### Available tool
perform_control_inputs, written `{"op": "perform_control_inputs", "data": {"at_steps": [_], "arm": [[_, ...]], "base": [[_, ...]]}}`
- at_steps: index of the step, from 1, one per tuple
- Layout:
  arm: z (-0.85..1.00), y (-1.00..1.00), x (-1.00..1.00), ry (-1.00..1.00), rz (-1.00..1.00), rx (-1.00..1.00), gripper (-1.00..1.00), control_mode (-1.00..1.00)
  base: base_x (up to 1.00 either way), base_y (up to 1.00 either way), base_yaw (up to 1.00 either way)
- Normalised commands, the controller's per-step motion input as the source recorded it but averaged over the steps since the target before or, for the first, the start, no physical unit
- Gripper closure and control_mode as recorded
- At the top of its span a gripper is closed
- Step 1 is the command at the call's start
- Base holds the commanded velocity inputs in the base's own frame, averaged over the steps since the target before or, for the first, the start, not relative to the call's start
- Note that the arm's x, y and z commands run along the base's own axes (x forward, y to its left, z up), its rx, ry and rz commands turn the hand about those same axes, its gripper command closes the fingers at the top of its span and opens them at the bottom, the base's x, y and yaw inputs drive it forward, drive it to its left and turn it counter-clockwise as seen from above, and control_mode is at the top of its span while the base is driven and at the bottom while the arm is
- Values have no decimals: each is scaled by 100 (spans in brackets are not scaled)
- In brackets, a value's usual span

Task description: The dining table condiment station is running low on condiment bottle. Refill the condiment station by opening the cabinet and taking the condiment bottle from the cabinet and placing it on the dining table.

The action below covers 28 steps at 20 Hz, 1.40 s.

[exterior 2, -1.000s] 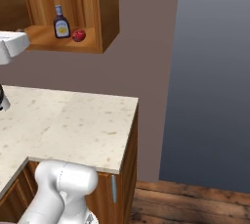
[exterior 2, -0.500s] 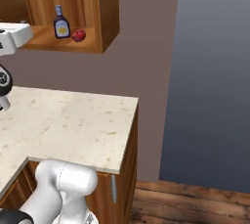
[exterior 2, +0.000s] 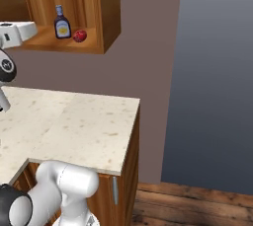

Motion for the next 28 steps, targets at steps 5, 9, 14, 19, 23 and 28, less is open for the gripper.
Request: {"op": "perform_control_inputs", "data": {"at_steps": [5,9,14,19,23,28], "arm": [[0,7,76,14,0,0,-100,-100],[0,0,60,13,0,0,-100,-100],[2,0,43,2,0,0,-100,-100],[19,0,34,0,0,0,-100,-100],[0,2,33,-3,0,0,-100,-100],[-2,6,35,-5,0,0,-100,-100]], "base": [[0,0,0],[0,0,0],[0,0,0],[0,0,0],[0,0,0],[0,0,0]]}}
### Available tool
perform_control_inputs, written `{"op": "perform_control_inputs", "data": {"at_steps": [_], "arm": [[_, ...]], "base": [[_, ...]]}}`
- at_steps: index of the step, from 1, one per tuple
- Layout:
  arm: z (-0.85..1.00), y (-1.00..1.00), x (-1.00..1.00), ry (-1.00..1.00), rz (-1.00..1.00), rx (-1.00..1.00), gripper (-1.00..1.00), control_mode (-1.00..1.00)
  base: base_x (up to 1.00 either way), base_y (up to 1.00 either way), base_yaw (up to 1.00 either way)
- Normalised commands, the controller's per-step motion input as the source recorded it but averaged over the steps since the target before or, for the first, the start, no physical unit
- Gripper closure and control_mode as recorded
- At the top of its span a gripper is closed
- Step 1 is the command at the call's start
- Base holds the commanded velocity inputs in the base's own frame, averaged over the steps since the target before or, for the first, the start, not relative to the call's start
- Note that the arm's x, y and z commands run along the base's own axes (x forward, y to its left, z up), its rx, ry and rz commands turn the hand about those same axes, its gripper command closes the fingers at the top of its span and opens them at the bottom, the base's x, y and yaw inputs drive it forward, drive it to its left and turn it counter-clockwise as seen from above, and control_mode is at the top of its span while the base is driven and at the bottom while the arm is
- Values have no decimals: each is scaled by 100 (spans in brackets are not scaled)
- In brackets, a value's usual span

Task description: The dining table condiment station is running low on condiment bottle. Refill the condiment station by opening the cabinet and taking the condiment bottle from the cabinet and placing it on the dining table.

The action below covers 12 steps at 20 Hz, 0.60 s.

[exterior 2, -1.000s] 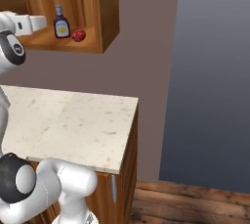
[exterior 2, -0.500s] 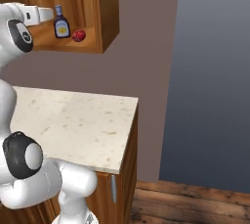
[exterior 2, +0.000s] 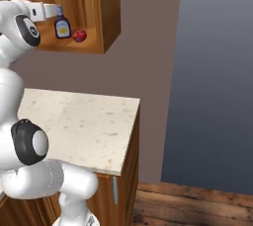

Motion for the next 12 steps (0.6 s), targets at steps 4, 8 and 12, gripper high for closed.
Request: {"op": "perform_control_inputs", "data": {"at_steps": [4,8,12], "arm": [[0,10,37,-1,0,0,-100,-100],[-9,27,38,0,0,0,-100,-100],[-12,6,31,0,-1,0,-100,-100]], "base": [[0,0,0],[0,0,0],[0,0,0]]}}
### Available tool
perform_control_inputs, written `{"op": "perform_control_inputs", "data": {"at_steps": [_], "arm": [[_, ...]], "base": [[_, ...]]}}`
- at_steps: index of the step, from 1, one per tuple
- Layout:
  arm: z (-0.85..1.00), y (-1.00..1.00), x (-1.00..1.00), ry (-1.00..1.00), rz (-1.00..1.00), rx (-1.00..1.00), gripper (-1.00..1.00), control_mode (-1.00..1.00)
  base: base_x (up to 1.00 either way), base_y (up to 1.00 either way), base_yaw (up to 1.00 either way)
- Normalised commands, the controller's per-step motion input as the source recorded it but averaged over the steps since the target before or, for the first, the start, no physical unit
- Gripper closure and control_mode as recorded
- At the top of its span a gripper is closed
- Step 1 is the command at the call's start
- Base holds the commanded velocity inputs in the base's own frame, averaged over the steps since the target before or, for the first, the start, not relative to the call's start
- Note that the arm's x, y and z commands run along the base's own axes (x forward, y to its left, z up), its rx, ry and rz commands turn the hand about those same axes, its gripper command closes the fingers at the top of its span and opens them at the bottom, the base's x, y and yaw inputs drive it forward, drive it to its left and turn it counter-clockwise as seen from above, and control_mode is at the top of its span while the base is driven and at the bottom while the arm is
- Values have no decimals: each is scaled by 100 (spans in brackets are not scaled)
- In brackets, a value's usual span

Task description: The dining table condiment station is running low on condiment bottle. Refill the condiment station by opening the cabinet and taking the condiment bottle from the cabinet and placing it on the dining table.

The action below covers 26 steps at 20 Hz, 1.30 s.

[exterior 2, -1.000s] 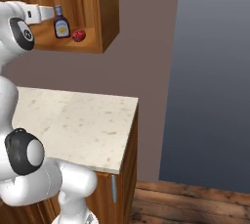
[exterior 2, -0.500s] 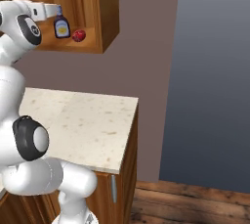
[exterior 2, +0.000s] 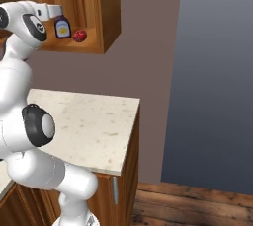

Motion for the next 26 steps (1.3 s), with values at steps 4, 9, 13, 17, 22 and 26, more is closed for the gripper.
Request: {"op": "perform_control_inputs", "data": {"at_steps": [4,9,13,17,22,26], "arm": [[-5,0,33,0,0,0,-100,-100],[0,-4,30,0,0,1,-100,-100],[-3,0,33,0,0,0,-100,-100],[-21,0,29,0,0,0,-100,-100],[-10,-4,23,0,0,2,-100,-100],[0,-1,27,0,0,2,-100,-100]], "base": [[0,0,0],[0,0,0],[0,0,0],[0,0,0],[0,0,0],[0,0,0]]}}
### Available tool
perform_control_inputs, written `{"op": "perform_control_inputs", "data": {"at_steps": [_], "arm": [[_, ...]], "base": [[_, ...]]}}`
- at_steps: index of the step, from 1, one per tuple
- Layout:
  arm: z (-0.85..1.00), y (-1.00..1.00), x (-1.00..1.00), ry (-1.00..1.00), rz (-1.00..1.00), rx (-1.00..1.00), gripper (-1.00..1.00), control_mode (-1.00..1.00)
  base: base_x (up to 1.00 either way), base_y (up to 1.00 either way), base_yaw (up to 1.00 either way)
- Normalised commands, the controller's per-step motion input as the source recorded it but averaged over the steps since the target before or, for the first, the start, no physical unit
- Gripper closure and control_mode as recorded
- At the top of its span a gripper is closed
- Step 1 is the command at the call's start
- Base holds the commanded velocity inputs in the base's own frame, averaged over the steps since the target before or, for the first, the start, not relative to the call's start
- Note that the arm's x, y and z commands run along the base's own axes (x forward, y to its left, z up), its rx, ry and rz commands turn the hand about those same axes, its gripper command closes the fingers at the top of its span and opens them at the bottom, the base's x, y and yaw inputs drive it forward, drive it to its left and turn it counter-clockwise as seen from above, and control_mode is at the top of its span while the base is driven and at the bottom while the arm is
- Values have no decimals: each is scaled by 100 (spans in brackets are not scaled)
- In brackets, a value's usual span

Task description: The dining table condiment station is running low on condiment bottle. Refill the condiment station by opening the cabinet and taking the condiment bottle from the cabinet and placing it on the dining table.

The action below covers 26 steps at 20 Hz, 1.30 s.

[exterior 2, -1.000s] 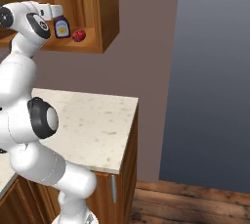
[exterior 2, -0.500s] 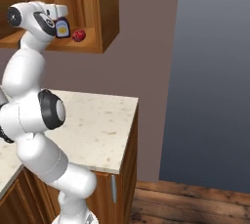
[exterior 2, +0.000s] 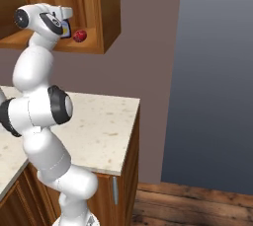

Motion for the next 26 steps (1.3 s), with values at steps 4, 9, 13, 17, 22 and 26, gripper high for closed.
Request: {"op": "perform_control_inputs", "data": {"at_steps": [4,9,13,17,22,26], "arm": [[0,0,29,0,0,1,-100,-100],[0,0,26,0,0,0,-100,-100],[-6,0,12,2,0,0,100,-100],[0,0,11,0,0,0,100,-100],[0,0,9,1,0,0,100,-100],[0,0,0,0,0,0,100,-100]], "base": [[0,0,0],[0,0,0],[0,0,0],[0,0,0],[0,0,0],[0,0,0]]}}
